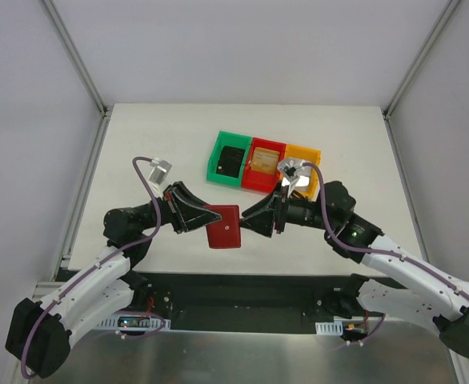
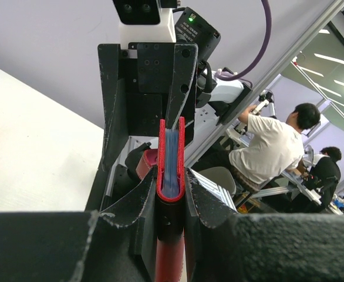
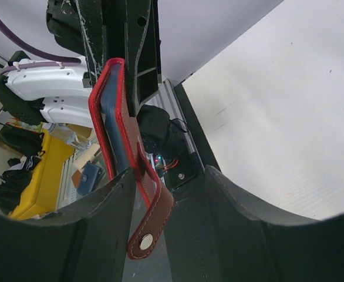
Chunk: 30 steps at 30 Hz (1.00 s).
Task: Take the credit cards out of the card holder
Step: Open the card holder.
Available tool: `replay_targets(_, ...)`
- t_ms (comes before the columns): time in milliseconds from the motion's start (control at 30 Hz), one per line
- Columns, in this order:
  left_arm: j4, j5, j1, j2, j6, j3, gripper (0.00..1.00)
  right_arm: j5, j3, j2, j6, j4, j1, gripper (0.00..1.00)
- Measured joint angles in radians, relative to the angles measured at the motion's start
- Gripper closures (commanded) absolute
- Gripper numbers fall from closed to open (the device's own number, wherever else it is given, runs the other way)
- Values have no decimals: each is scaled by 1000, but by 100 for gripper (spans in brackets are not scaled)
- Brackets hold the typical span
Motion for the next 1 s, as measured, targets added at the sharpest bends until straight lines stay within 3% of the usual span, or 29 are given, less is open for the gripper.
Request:
replay_targets(167, 5, 0, 0, 12, -1, 3, 100, -12, 0, 13, 6, 15, 3, 49)
replay_targets(367, 24, 1, 0, 27, -10, 3, 100, -21, 1, 29, 12, 31, 10, 58)
replay_targets(600, 39, 16, 0, 48, -21, 3, 100, -48, 15, 74, 18, 42, 38, 79)
replay_targets(633, 41, 18, 0, 50, -21, 3, 94, -52, 17, 75, 18, 42, 40, 83)
replay_targets(733, 43, 18, 0, 52, -21, 3, 55, -62, 19, 75, 18, 42, 41, 94)
replay_targets(800, 44, 17, 0, 51, -19, 3, 38, -62, 19, 74, 12, 34, 42, 100)
replay_targets(933, 14, 13, 0, 24, 8, 3, 18, -53, 21, 67, -9, -19, 44, 100)
replay_targets(1000, -11, 6, 0, 3, 23, 3, 14, -45, 30, 61, -26, -61, 44, 100)
